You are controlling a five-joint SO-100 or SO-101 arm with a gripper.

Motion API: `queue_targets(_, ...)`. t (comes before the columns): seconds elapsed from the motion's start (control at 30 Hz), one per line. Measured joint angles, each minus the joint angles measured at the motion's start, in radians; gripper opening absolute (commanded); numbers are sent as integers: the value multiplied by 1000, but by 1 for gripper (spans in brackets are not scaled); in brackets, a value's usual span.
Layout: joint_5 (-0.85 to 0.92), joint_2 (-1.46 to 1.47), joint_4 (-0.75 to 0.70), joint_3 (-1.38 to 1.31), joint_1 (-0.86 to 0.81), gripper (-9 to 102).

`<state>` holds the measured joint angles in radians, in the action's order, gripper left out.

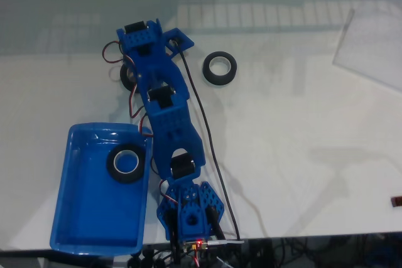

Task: Grasp all tape and put them in the bin.

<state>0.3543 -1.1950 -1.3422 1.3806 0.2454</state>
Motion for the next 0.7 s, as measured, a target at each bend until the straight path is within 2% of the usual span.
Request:
queue_targets(0.17,12,28,0,-9,3,24)
queue_targets(0.3,15,44,0,-15,8,17)
queue_targets(0.37,15,48,0,-20,11,11)
queue_targets(0.43,15,49,0,-25,11,1)
queue_targets(0.7,5,60,8,-38,11,0)
